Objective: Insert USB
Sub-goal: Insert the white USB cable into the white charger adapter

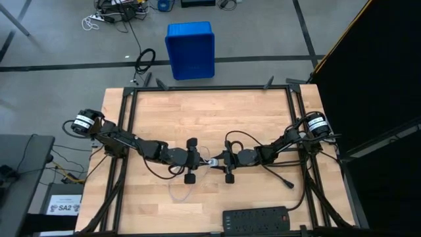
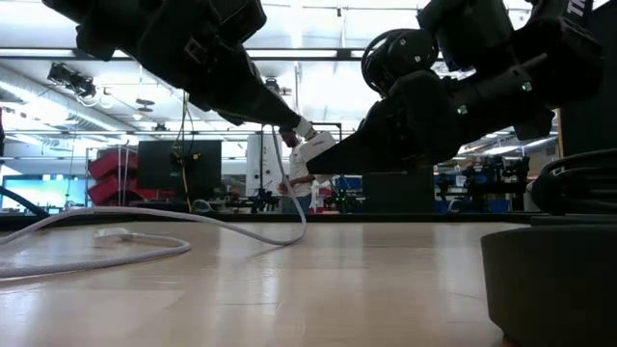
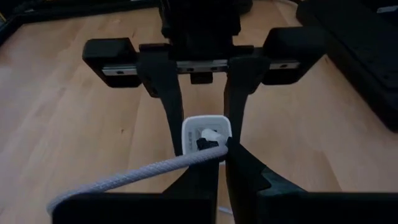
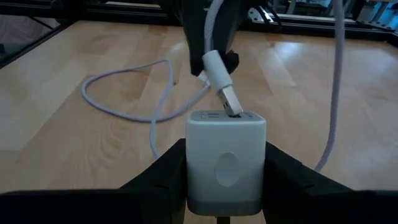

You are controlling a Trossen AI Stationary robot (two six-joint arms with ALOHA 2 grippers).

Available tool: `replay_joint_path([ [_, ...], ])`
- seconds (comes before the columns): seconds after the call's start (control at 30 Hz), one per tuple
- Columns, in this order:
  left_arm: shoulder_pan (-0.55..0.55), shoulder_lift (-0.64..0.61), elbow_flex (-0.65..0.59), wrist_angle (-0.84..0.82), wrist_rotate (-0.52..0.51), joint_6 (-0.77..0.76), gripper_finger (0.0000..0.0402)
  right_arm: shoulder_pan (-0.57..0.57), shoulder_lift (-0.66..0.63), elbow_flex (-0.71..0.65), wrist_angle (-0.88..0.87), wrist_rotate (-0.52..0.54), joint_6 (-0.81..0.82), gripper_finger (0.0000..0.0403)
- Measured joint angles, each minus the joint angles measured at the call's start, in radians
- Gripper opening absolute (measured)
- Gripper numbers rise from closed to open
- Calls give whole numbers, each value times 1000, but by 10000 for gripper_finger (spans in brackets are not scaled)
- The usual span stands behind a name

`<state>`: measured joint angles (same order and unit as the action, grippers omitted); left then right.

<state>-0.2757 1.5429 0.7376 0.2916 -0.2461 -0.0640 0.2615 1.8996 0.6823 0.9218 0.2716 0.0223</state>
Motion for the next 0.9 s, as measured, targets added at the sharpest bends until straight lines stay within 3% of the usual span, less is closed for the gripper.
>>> replay_joint_path([
  [0.9, -26, -49, -1, -37, -24, -26, 1, -3, -4, 4, -46, 15, 1, 118],
])
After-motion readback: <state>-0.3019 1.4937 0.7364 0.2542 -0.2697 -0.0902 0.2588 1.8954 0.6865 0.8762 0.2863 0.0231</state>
